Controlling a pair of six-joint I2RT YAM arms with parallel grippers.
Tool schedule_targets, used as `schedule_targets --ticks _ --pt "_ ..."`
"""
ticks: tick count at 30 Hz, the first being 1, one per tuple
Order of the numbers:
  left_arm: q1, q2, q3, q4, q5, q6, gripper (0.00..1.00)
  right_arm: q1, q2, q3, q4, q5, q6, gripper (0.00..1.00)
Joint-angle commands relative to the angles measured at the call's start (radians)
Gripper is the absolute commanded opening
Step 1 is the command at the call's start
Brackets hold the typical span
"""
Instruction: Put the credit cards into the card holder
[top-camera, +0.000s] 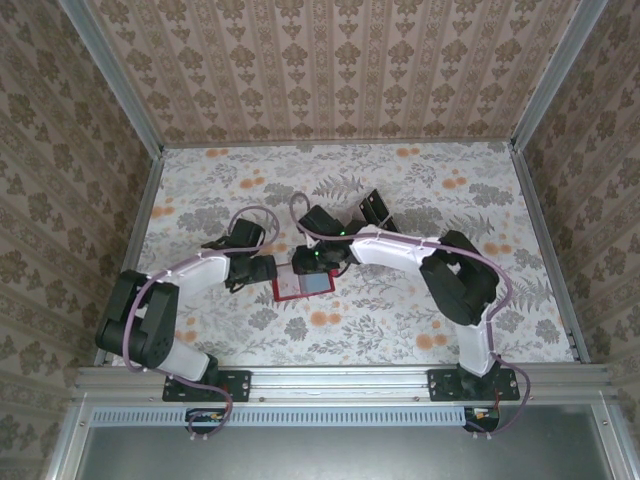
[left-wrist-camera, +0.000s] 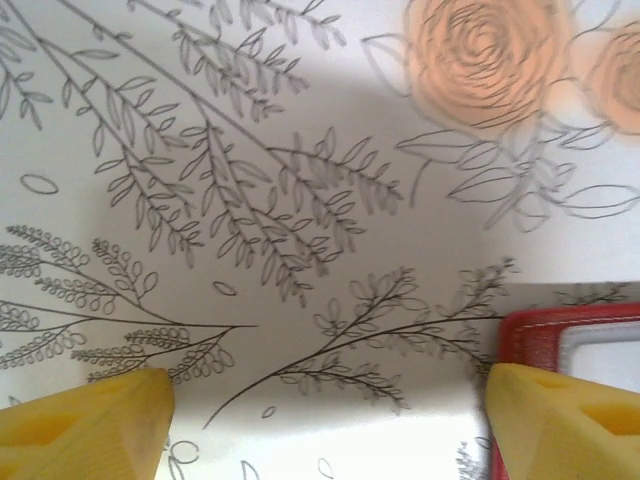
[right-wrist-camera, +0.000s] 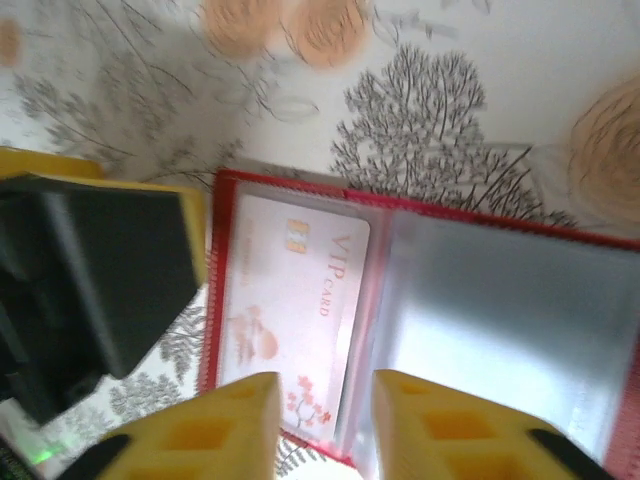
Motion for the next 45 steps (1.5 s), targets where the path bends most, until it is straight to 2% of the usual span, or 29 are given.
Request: schedule_targets --ticks 1,6,12,18,25,33,41,45 --pt "-0.006 -0.059 -0.002 -0.005 0.046 0.017 0.86 -0.042 -0.029 -0.023 -0.045 0.014 -0.036 0.39" --pt "-0.028 -0.097 -0.028 -0.004 0.046 -0.021 0.88 -0.061 0.012 -0.014 -0.042 -0.005 -0.07 0.42" --pt "-0.108 -0.085 -0.055 0.024 0.026 -0.071 0.89 -0.062 0.055 0.008 -0.053 0.0 -0.088 0.43" --pt "-0.145 -0.054 -0.072 0.063 0.013 -0.107 0.89 -0.062 0.083 0.01 -0.053 0.001 -0.09 0.45" --pt "-0.144 -0.04 -0.075 0.08 0.009 -0.103 0.9 -0.054 0.106 -0.014 -0.023 -0.032 -0.054 0.46" --pt "-0.107 -0.058 -0.073 0.084 0.031 -0.06 0.91 -0.024 0.091 -0.094 0.121 -0.104 0.097 0.46" --pt "-0.098 -0.157 -0.108 0.093 0.046 -0.033 0.92 -0.016 0.082 -0.116 0.168 -0.074 0.164 0.48" --pt "-0.119 -0.214 -0.146 0.116 0.057 -0.04 0.92 -0.016 0.075 -0.117 0.165 -0.055 0.174 0.5"
